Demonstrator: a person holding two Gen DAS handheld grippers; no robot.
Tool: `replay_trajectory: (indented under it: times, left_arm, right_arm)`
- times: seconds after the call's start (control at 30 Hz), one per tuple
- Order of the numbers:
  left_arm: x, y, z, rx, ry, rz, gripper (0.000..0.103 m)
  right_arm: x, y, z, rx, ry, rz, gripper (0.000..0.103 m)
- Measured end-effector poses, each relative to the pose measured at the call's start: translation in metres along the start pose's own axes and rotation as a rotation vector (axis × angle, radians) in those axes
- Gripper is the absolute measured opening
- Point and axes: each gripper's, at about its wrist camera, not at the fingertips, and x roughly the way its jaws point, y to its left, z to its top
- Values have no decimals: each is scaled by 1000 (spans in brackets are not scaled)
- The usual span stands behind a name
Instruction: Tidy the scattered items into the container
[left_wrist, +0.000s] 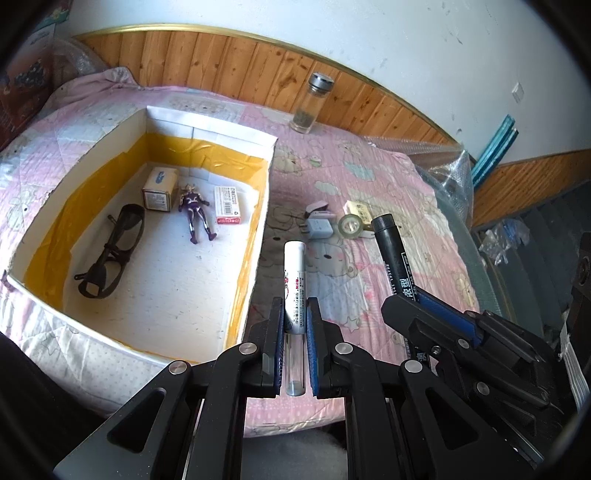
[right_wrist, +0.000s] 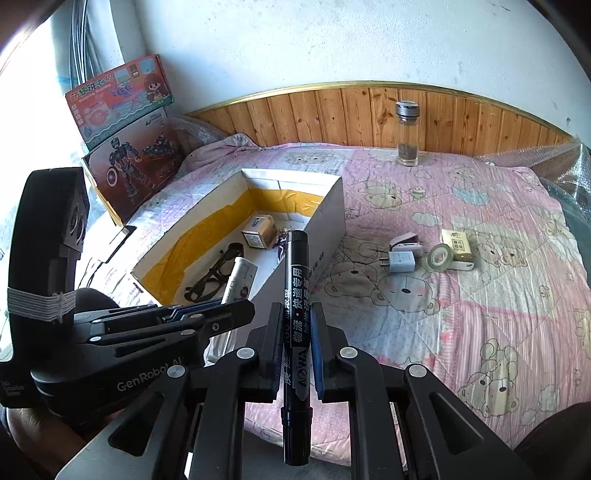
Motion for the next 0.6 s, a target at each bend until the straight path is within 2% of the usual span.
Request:
replay_trajectory:
  times: [0.6]
  left_arm:
    - [-17,40,15,-158,-65,-2,11]
  right_arm:
    - [5,30,24,-38,-16,70,15]
